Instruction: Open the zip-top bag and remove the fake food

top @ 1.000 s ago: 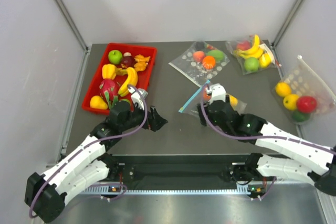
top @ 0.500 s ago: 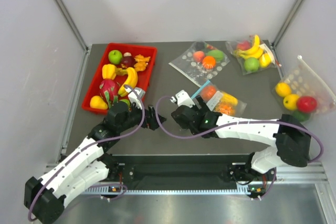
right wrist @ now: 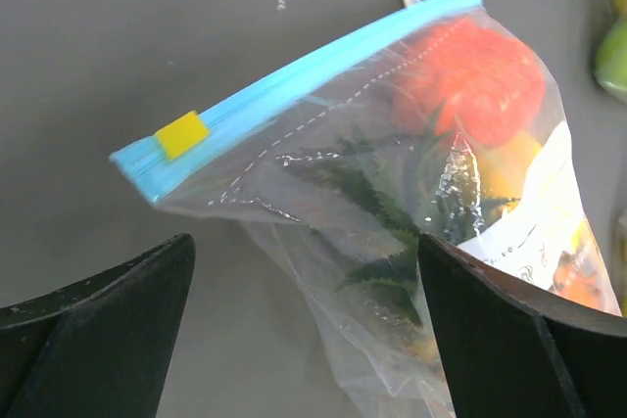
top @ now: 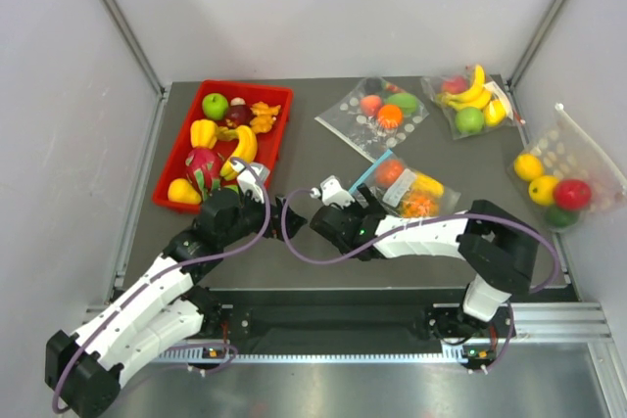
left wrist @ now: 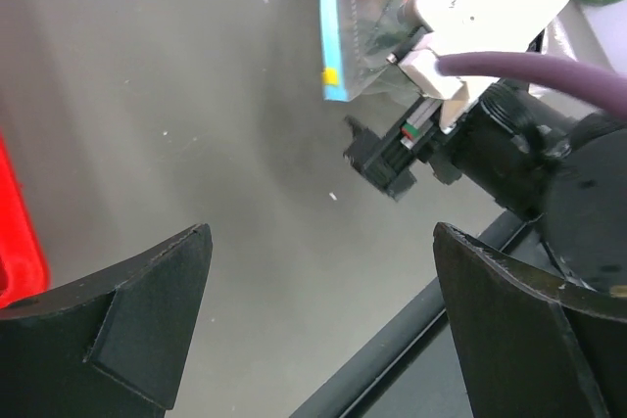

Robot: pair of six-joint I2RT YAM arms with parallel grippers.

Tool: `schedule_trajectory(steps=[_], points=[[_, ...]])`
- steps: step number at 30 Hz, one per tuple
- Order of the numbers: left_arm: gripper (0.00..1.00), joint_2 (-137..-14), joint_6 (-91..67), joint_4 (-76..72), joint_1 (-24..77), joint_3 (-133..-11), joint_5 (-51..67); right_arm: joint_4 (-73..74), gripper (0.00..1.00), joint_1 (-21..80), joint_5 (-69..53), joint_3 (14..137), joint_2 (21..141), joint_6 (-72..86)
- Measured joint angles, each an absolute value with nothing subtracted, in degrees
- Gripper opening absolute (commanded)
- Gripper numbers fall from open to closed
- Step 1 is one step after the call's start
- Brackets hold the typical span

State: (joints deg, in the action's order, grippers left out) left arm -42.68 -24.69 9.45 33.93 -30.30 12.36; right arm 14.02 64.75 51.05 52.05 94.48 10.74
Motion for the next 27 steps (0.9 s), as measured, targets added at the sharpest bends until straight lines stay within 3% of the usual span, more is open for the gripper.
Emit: schedule_trajectory(steps=[3, 4, 6, 7, 10, 17, 22, 27], points=[[0.99, -42.68, -24.21, 10.55, 33.89, -30.61, 11.64, 13.89, 0.68, 64.75, 54.76, 52.18, 97.36, 12.53], [0.99, -42.68, -24.08, 10.81, 33.89, -30.7, 11.42, 13.96, 0.54, 64.75, 55.81, 52.18, 98.13, 13.23], [0.99, -42.65, -23.83, 10.98, 33.85, -30.81, 10.98, 14.28, 0.4, 64.73, 57.28, 52.18, 99.31, 14.9], [0.99, -42.65, -23.81, 11.18, 33.82, -30.87, 10.81, 14.5, 0.27, 64.71, 57.82, 52.16, 99.63, 15.75], [0.99, -42.57, -23.53, 11.51, 33.85, -31.09, 10.52, 15.64, 0.07, 64.71, 58.81, 52.18, 99.59, 17.61], [0.99, -41.71, -22.22, 11.64, 33.87, -33.21, 10.96, 22.04, 0.08, 64.71, 52.1, 52.36, 88.99, 14.37], [0.99, -41.91, -19.9, 13.15, 33.93, -38.15, 12.82, 28.93, 0.1, 64.27, 34.37, 59.33, 73.45, 8.71], [0.99, -43.05, -14.24, 16.67, 33.95, -48.05, 16.82, 33.61, 0.11, 62.11, 18.39, 70.06, 65.54, 4.99]])
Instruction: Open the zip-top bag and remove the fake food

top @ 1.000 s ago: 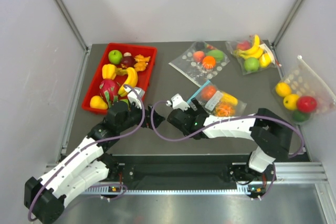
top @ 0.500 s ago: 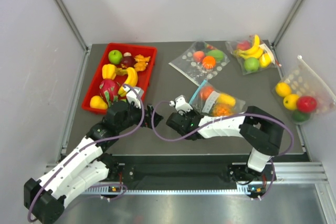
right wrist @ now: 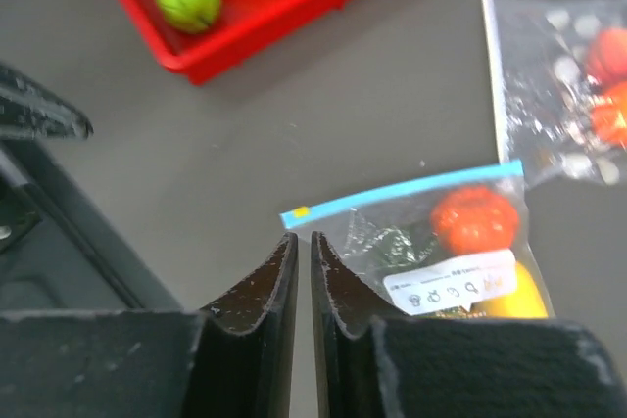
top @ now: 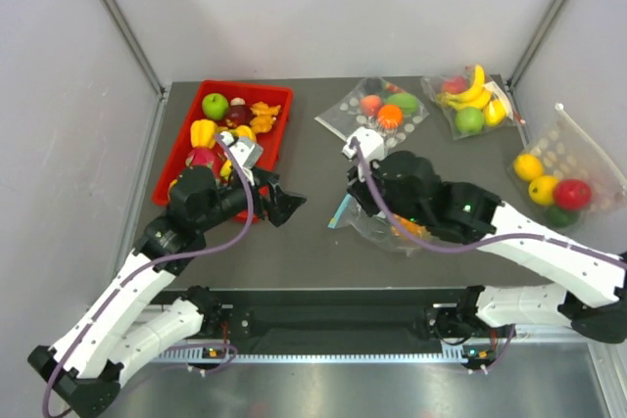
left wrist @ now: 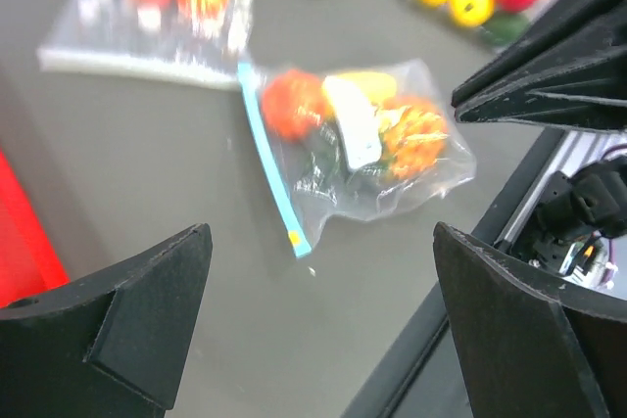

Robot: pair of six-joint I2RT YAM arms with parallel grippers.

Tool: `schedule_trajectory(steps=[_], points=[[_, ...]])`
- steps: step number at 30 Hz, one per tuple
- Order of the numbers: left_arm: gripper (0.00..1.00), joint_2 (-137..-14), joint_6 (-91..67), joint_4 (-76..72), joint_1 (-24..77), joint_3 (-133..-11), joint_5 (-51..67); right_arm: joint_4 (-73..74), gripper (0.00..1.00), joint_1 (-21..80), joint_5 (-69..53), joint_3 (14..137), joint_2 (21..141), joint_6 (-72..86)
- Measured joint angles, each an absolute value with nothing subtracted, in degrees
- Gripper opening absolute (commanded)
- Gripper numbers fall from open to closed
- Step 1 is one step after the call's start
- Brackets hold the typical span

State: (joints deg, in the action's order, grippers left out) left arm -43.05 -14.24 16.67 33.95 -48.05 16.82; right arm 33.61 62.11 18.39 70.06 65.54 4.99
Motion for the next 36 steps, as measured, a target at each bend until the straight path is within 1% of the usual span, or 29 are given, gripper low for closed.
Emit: schedule_trajectory(steps=[1, 3, 4, 6, 7, 8, 9, 12, 13, 17, 23, 27, 28, 30, 31, 32, 33, 34, 36], points=[[0.99, -43.0, -12.6, 17.37, 33.95, -50.06, 17.54, 34.44, 0.15, 61.3, 15.38, 71.4, 64.45, 4.43], [0.99, -42.94, -9.93, 18.15, 33.98, -53.23, 18.7, 35.57, 0.15, 60.25, 12.05, 72.1, 62.85, 3.55], [0.99, -42.85, -8.58, 18.31, 33.98, -54.37, 19.0, 36.32, 0.25, 59.94, 11.03, 72.05, 62.24, 3.33], [0.99, -42.76, -6.26, 18.35, 33.98, -55.4, 19.2, 36.25, 0.39, 59.77, 10.2, 70.5, 61.67, 3.11], [0.99, -42.59, -5.52, 18.48, 33.98, -55.4, 19.03, 35.48, 0.53, 59.77, 10.0, 68.4, 61.89, 3.38], [0.99, -42.54, -4.8, 18.9, 33.98, -55.31, 18.79, 34.39, 0.58, 59.83, 9.98, 65.58, 62.35, 4.03], [0.99, -42.59, -4.43, 18.98, 33.98, -55.07, 18.55, 33.3, 0.69, 59.94, 10.17, 63.31, 62.98, 4.4], [0.99, -42.83, -4.12, 18.96, 33.98, -52.62, 17.85, 30.28, 0.73, 60.75, 12.78, 56.12, 69.01, 6.31], [0.99, -42.85, -4.1, 18.98, 33.98, -51.9, 17.61, 29.58, 0.92, 61.21, 14.5, 54.33, 71.88, 7.07], [0.99, -43.53, -4.1, 19.55, 33.98, -49.58, 15.86, 27.66, 0.93, 64.07, 22.65, 51.35, 80.49, 9.08], [0.99, -43.0, -3.84, 19.77, 33.95, -48.75, 13.43, 20.43, 0.92, 65.32, 34.72, 51.37, 85.6, 10.37], [0.99, -42.89, -3.25, 19.84, 33.89, -48.36, 12.29, 15.55, 0.87, 65.54, 43.11, 51.42, 90.15, 10.66], [0.99, -42.89, -3.16, 19.88, 33.87, -48.25, 12.1, 14.79, 0.75, 65.54, 44.75, 51.46, 91.59, 10.81], [0.99, -42.89, -2.85, 20.38, 33.76, -48.12, 11.68, 13.87, 0.55, 65.54, 47.42, 51.46, 94.74, 11.38], [0.99, -42.89, -2.76, 20.71, 33.74, -48.07, 11.44, 13.56, 0.4, 65.56, 48.6, 51.46, 96.14, 11.86], [0.99, -42.89, -2.74, 20.99, 33.71, -48.07, 11.2, 13.56, 0.3, 65.58, 49.69, 51.48, 97.25, 12.36], [0.99, -42.89, -2.68, 21.15, 33.71, -48.03, 10.96, 13.74, 0.17, 65.58, 50.57, 51.48, 98.02, 13.06], [0.99, -42.87, -2.59, 21.17, 33.69, -47.97, 10.81, 13.91, 0.0, 65.6, 51.31, 51.48, 98.45, 13.72], [0.99, -42.87, -2.57, 21.19, 33.69, -47.83, 10.74, 14.74, 0.0, 65.63, 52.38, 51.53, 98.54, 14.63]])
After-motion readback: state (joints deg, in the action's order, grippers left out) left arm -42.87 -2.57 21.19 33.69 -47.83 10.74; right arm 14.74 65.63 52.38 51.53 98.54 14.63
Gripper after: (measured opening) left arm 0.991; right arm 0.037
